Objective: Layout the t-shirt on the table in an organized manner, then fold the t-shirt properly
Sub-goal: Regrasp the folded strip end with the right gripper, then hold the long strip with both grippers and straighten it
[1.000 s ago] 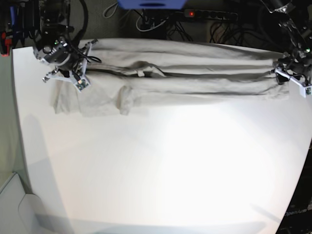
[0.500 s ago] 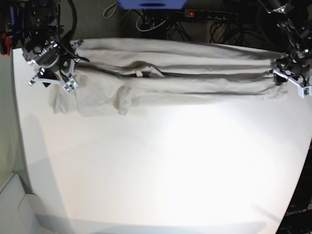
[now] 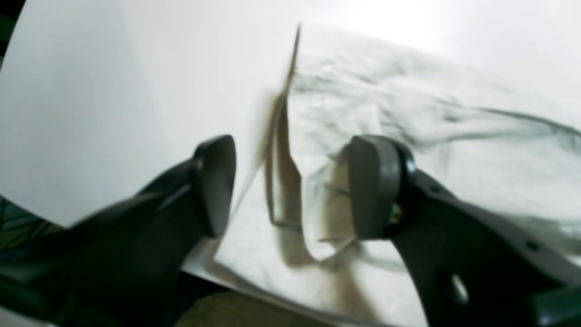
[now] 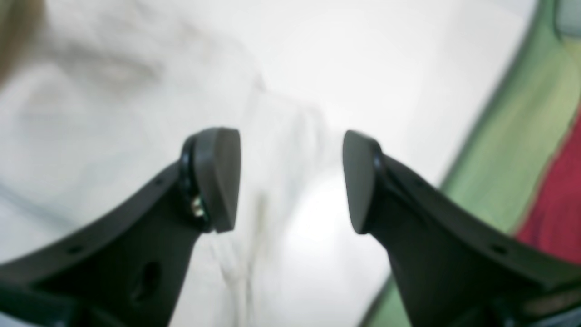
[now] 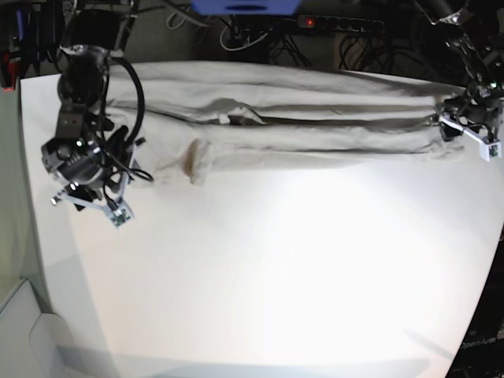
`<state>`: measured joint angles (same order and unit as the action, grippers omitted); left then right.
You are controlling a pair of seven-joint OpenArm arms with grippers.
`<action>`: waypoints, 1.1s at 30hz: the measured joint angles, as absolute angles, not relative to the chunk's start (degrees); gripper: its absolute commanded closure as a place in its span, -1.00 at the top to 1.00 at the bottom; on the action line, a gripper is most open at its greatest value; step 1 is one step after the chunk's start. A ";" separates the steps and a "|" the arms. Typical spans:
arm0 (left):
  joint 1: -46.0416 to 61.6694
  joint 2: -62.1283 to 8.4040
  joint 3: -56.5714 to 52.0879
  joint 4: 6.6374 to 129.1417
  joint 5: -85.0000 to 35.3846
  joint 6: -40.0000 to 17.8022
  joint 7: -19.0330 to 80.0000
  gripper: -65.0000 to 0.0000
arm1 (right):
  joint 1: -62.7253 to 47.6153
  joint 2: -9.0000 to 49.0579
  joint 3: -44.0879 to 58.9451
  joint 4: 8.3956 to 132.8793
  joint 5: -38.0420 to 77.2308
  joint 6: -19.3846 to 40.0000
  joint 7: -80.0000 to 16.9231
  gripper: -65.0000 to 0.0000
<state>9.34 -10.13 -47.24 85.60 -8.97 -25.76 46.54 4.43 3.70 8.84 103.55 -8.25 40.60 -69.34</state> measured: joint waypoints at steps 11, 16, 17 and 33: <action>9.28 -8.88 -47.46 85.60 -8.82 -25.74 46.48 0.18 | 10.96 2.24 9.37 86.24 -8.91 40.60 -64.71 0.10; 9.19 -8.86 -47.46 85.60 -8.82 -25.74 46.48 0.18 | 10.79 2.68 9.37 82.48 -8.49 40.56 -62.19 -0.03; 9.21 -8.86 -47.48 85.60 -8.75 -25.76 46.52 0.18 | 10.90 2.72 9.37 82.04 -8.51 40.56 -61.43 -0.12; 8.58 -8.84 -47.37 85.60 -8.58 -25.74 46.50 0.18 | 11.42 2.63 9.45 93.58 -8.64 40.66 -66.52 -1.00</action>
<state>8.58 -8.84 -47.37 85.60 -8.58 -25.74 46.50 11.42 2.63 9.45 93.58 -8.64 40.66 -66.52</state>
